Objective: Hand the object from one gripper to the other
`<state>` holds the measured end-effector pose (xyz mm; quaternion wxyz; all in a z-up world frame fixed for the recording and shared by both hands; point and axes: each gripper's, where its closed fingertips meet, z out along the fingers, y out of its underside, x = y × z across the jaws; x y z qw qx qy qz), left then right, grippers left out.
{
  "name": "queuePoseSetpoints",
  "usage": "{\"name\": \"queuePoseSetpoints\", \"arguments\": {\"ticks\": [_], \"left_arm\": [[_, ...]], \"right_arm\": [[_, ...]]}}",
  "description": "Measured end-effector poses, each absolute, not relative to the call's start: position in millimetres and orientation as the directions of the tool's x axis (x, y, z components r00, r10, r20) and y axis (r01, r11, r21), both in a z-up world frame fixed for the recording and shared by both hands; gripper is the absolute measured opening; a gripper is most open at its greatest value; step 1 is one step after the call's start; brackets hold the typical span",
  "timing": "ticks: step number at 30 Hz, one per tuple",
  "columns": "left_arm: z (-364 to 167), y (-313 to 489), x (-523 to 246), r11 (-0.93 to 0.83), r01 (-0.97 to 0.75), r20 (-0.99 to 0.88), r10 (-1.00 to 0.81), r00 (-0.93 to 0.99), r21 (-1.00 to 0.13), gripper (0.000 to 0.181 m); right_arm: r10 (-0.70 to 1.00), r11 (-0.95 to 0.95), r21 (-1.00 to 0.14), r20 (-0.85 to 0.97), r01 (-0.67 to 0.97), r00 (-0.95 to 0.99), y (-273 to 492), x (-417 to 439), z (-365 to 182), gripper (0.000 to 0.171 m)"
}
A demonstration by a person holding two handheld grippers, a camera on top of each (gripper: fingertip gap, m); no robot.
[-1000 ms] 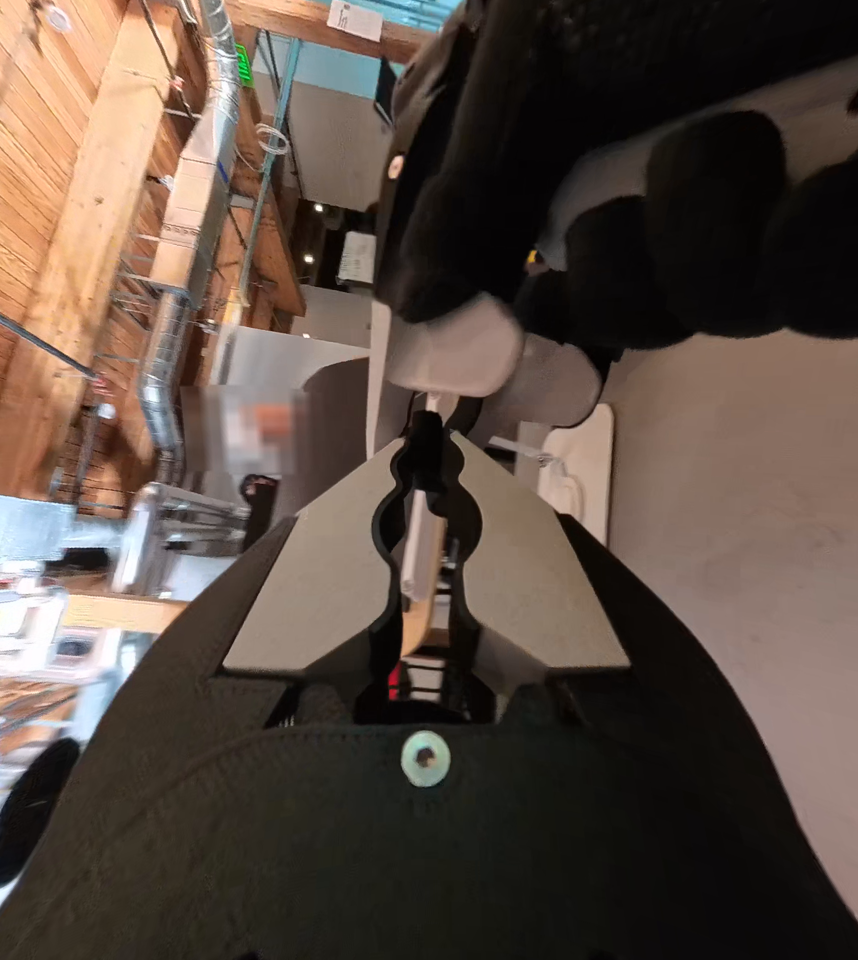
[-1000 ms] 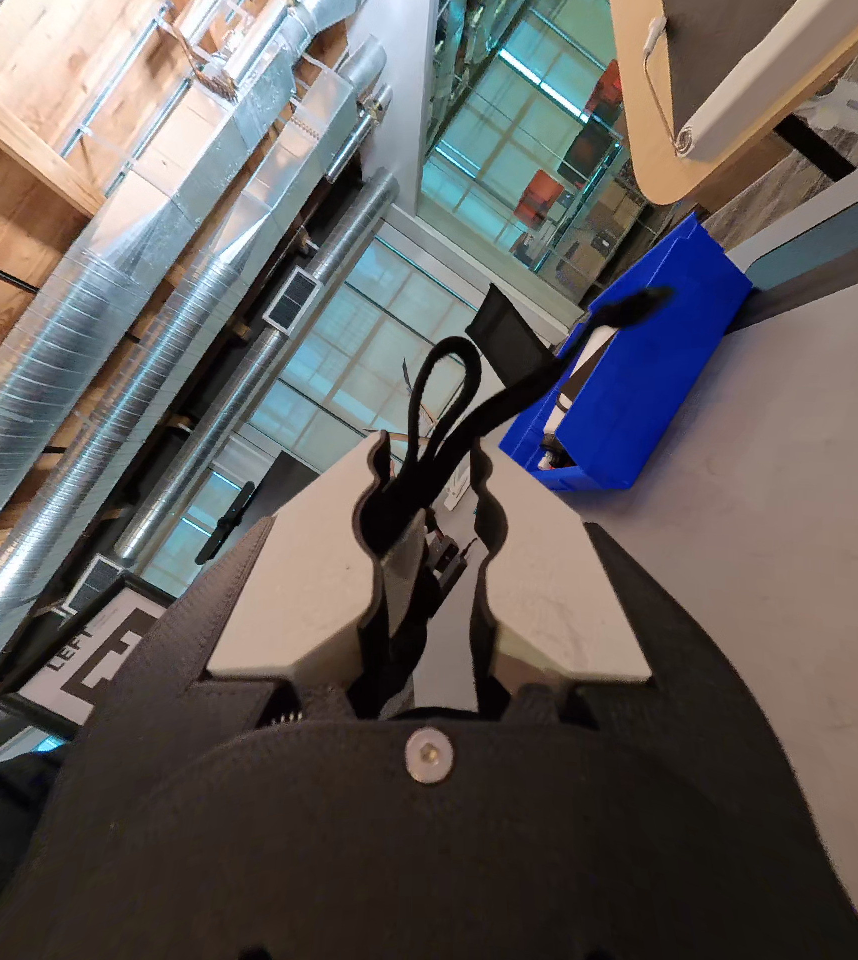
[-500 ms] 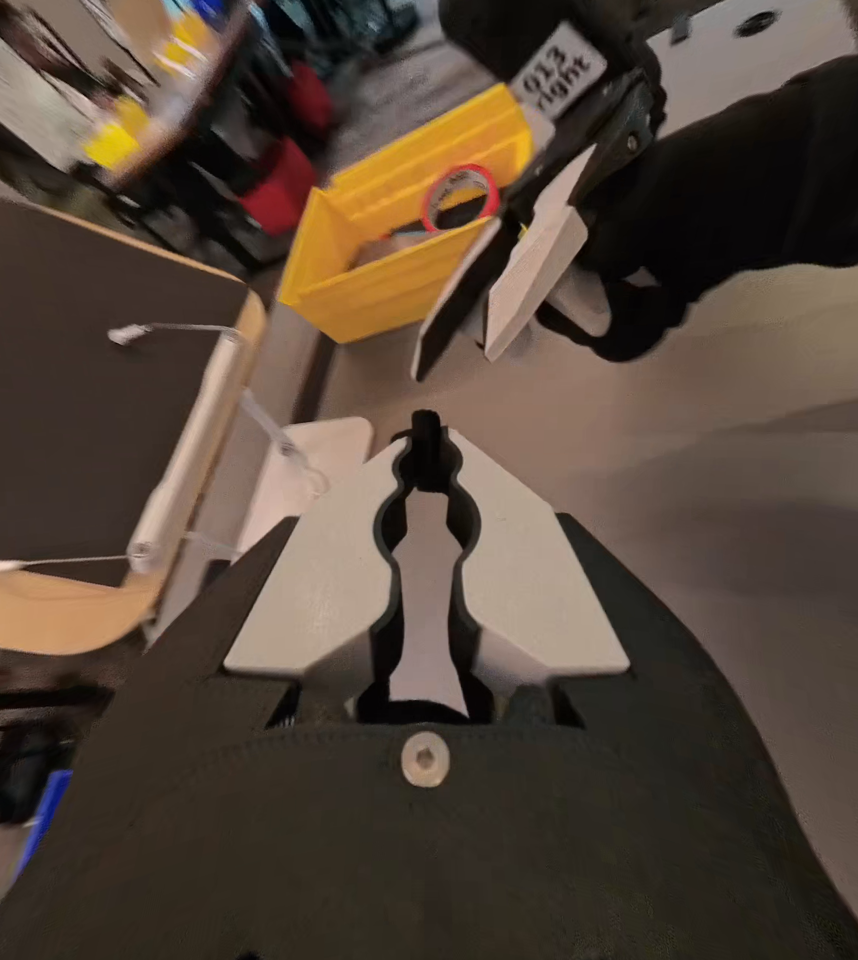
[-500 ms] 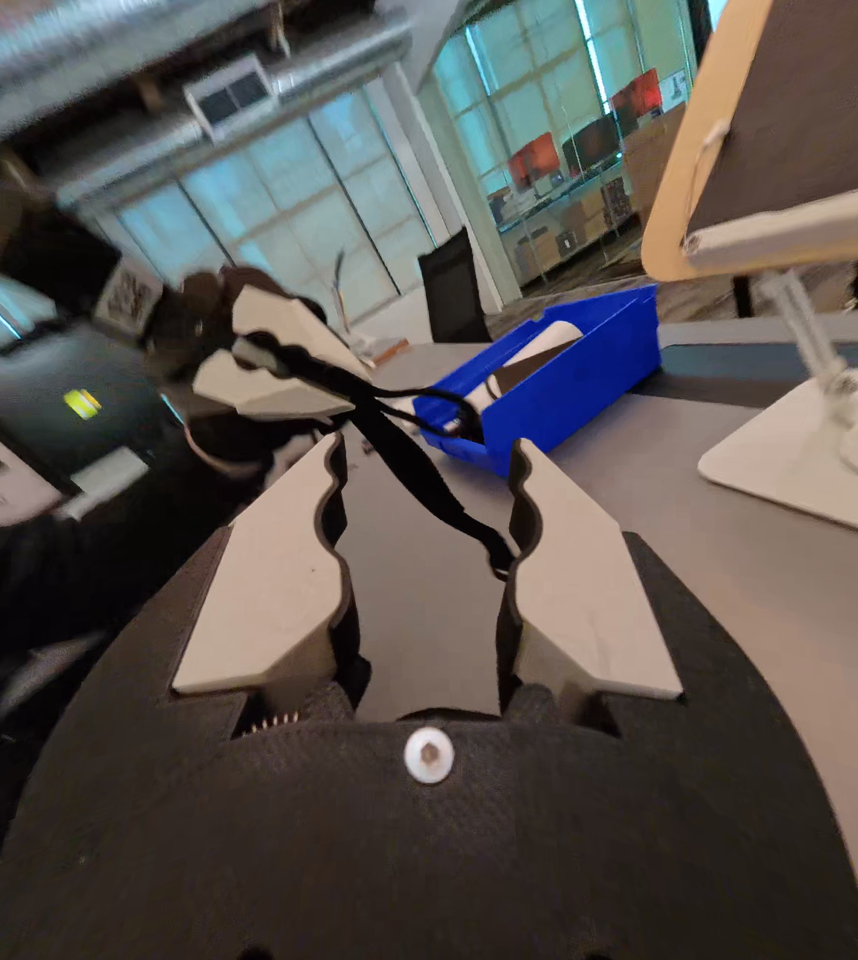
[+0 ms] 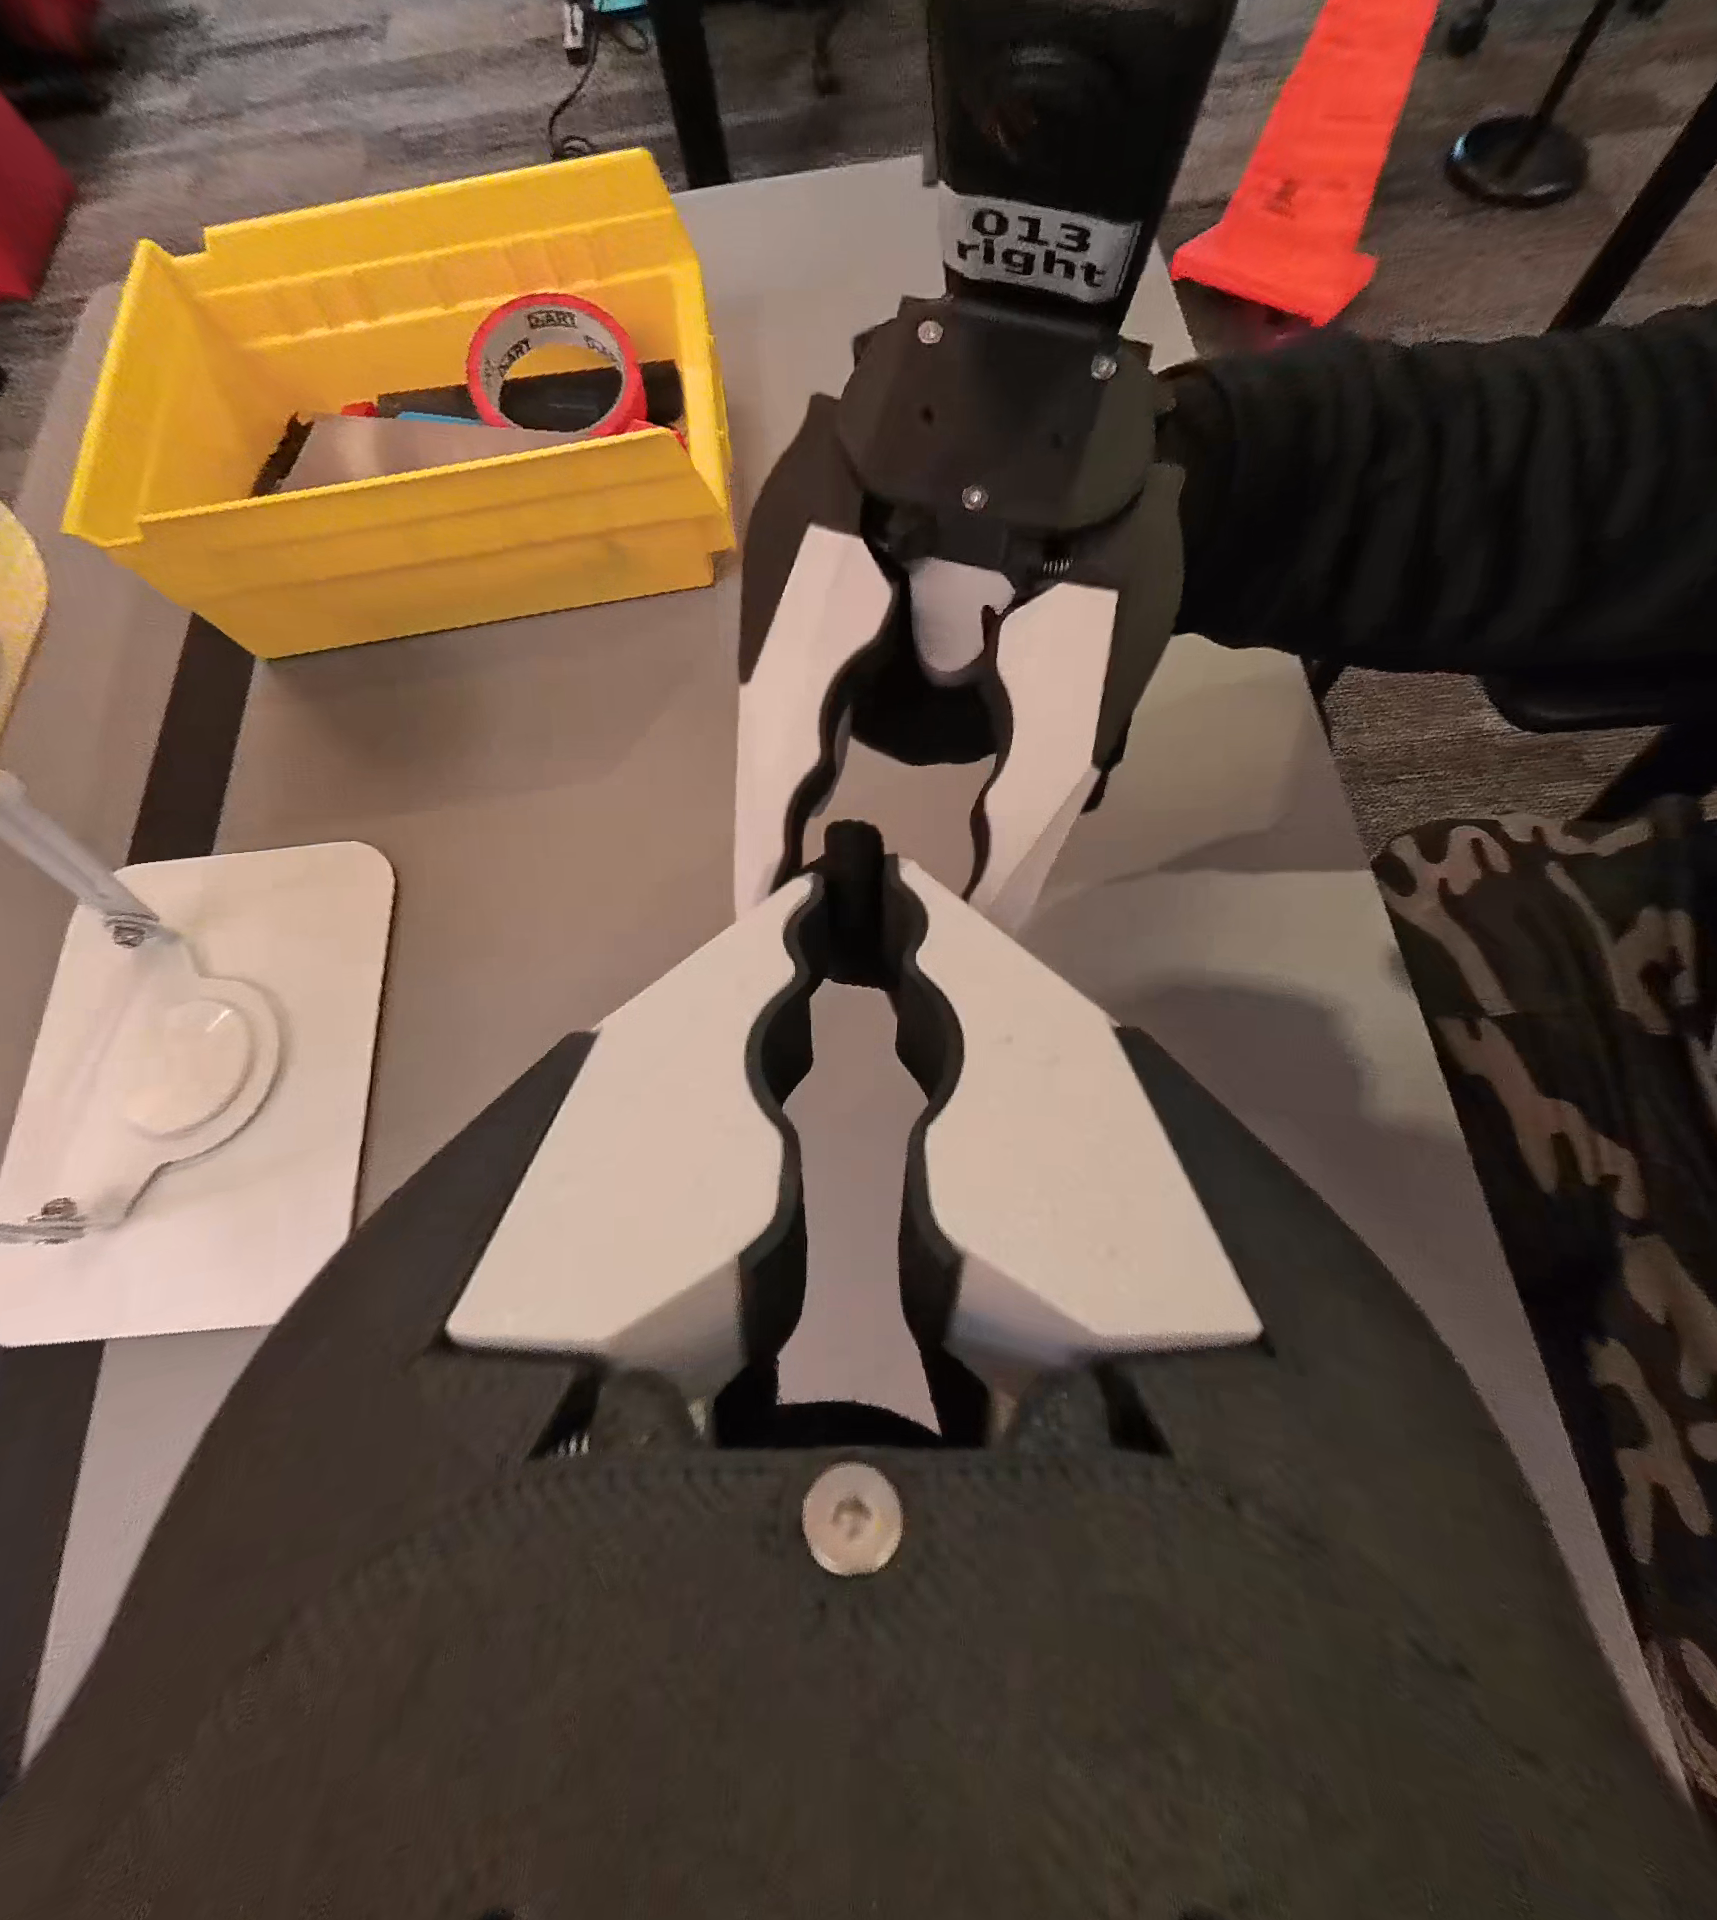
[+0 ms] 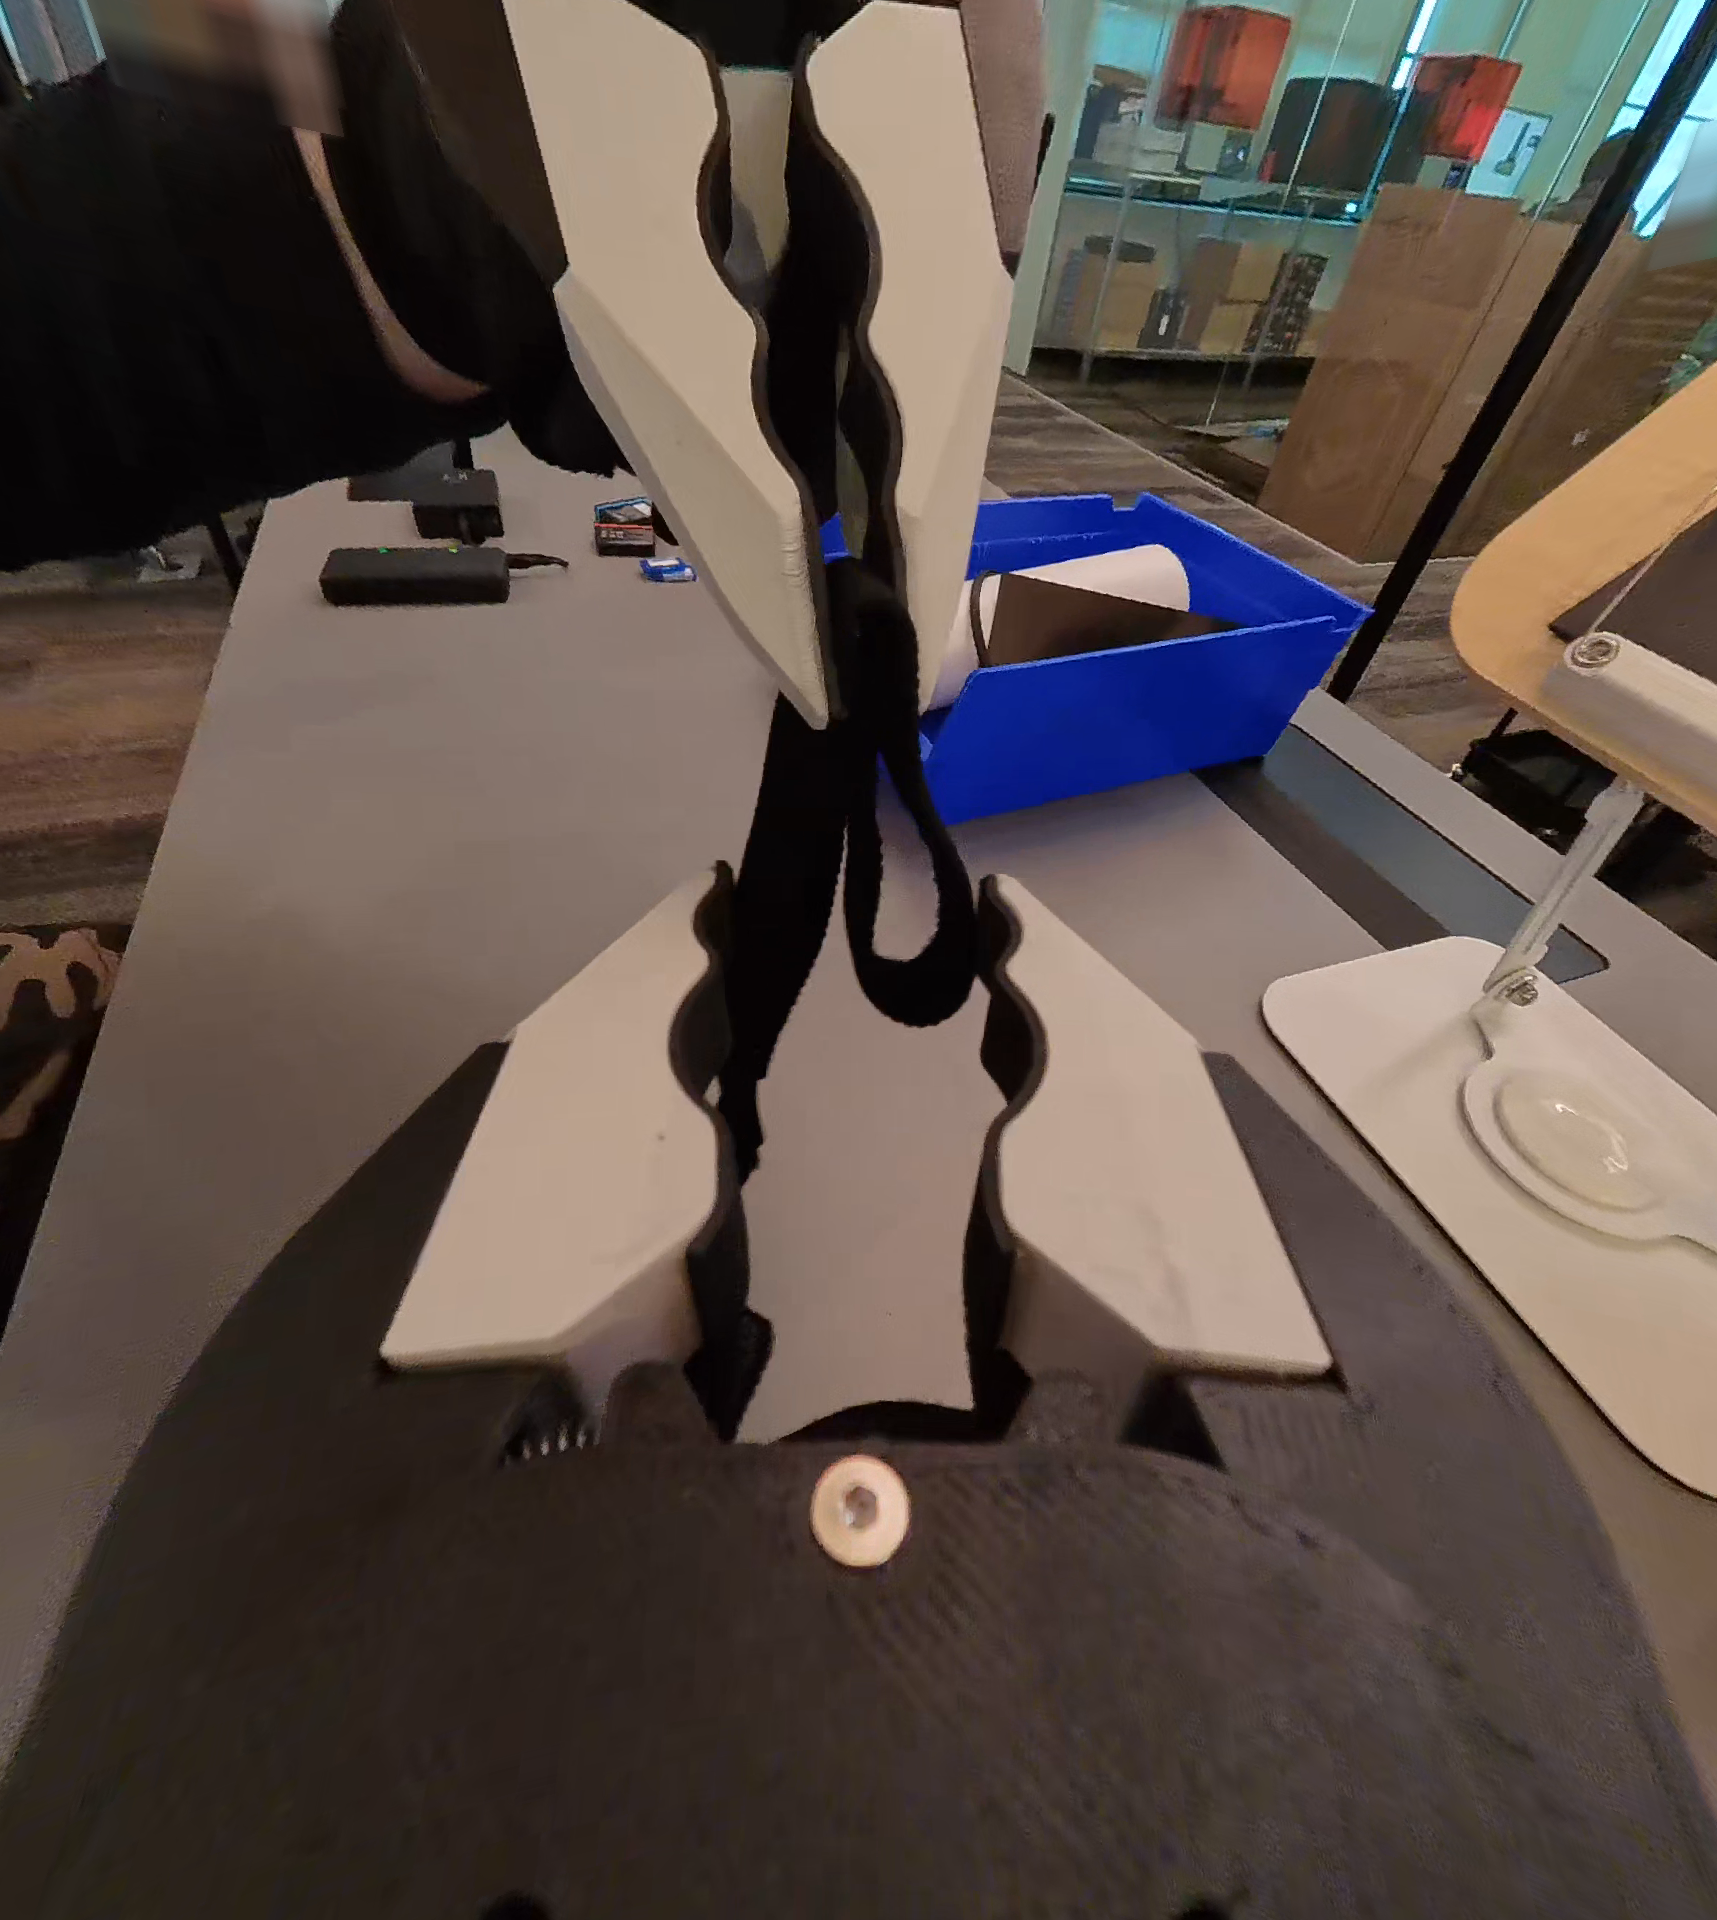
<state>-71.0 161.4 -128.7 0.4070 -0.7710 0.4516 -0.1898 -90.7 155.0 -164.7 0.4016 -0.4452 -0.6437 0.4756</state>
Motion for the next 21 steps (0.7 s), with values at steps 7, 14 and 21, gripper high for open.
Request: {"name": "queuePoseSetpoints", "arguments": {"ticks": [7,14,21], "left_arm": [[-127.4,162.4,-71.3,-0.265,-0.512,-0.051,-0.852,0.521,-0.817,0.009],[-106.0,171.7,-79.6,-0.253,-0.371,-0.044,-0.773,0.633,-0.893,0.047],[-128.3,164.3,-103.7,-0.196,-0.330,-0.116,-0.678,0.726,-0.923,0.058]], "right_arm": [[0.954,0.100,-0.976,0.038,0.195,-0.297,152.3,-93.7,-166.6,0.008],[0.956,-0.037,-0.994,-0.064,0.099,-0.287,158.3,-93.6,-146.7,0.007],[0.928,-0.266,-0.964,-0.261,0.016,-0.264,180.0,-85.7,-122.2,0.007]]}}
